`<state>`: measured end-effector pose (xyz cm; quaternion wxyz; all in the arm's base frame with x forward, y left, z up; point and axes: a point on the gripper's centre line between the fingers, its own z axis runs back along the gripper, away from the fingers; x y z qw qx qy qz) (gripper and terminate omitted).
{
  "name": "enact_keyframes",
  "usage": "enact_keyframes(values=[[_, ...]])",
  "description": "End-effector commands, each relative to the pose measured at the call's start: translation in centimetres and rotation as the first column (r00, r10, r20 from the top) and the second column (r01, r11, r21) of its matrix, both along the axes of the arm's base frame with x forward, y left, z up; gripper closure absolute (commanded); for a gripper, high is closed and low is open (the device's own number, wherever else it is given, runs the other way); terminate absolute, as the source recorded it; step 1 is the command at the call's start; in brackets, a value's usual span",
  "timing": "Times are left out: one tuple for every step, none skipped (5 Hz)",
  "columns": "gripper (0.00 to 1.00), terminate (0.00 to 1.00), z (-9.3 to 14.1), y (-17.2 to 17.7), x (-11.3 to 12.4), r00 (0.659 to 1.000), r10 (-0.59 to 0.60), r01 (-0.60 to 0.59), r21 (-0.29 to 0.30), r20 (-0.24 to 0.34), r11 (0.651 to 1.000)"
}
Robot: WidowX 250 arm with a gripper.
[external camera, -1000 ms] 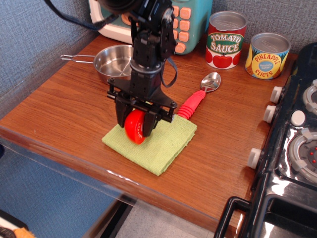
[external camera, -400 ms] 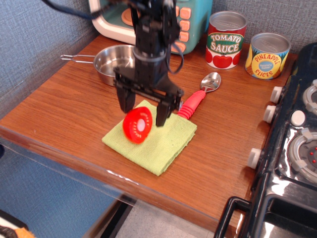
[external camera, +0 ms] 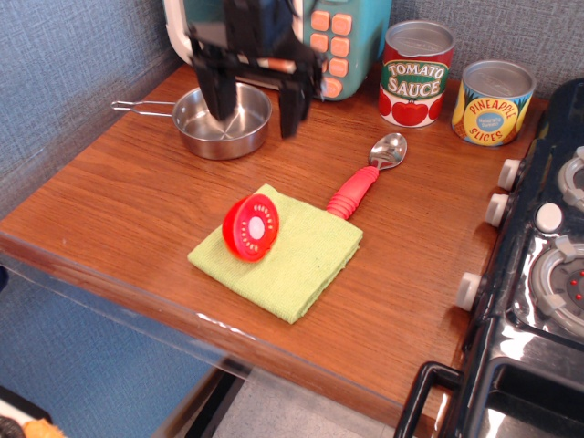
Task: Put the red pepper on the yellow cloth.
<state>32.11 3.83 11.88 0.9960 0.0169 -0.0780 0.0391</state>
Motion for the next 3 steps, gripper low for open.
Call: enact_keyframes(values=[[0.00,0.00,-0.46,1.62,0.18,0.999,-0.036,0.035,-0.019,-0.032,0.999],[0.00,0.00,-0.46,1.62,0.18,0.999,-0.036,0.035,-0.019,-0.032,0.999],[0.00,1.00,-0.46,1.62,0.18,0.999,-0.036,0.035,-0.019,-0.032,0.999]])
